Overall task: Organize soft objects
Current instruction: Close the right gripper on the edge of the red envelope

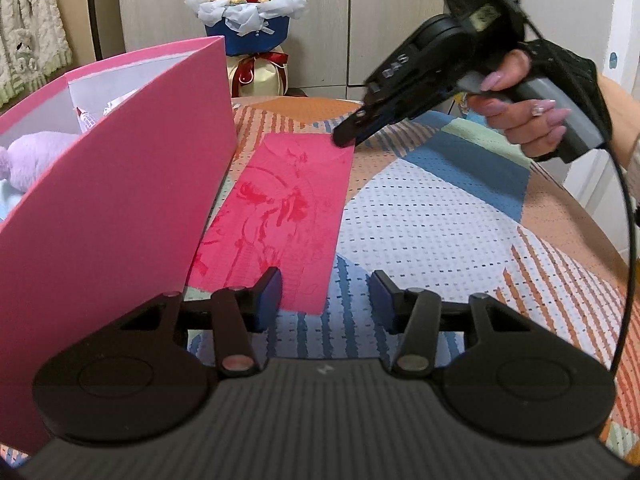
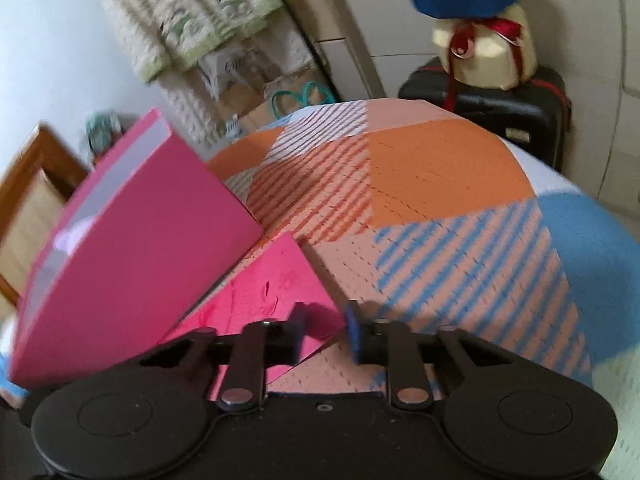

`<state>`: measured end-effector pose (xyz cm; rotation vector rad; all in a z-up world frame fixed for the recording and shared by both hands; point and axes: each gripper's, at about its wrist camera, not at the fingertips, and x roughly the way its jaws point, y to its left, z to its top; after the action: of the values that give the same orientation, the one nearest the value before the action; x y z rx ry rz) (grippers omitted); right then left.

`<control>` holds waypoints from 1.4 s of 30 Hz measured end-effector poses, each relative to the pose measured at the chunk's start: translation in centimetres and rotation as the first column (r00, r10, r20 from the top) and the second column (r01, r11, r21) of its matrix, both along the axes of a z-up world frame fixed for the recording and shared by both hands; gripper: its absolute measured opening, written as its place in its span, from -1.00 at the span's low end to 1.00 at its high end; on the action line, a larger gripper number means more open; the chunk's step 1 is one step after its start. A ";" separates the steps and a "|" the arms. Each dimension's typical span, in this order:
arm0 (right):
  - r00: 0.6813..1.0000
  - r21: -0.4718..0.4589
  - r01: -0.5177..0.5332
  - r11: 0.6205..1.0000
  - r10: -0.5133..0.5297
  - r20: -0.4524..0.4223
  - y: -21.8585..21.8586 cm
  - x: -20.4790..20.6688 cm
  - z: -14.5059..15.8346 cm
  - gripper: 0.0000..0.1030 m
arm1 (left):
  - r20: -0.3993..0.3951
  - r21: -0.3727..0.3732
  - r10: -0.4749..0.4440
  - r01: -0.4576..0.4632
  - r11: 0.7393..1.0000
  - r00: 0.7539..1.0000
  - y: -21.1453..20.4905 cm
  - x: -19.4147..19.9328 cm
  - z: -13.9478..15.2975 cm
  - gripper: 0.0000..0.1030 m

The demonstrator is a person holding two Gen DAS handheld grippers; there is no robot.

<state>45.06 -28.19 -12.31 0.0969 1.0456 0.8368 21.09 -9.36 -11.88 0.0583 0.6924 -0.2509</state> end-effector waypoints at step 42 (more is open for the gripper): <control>0.964 0.047 0.249 0.967 -0.252 0.085 -9.1 -15.3 -0.8 0.06 | -0.121 -0.247 0.051 -0.079 0.966 0.991 1.3 1.3 -0.1 0.01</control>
<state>29.72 -37.32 -13.14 0.2157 0.9110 0.6242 22.38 -8.11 -12.03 -0.2224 0.7700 -0.2786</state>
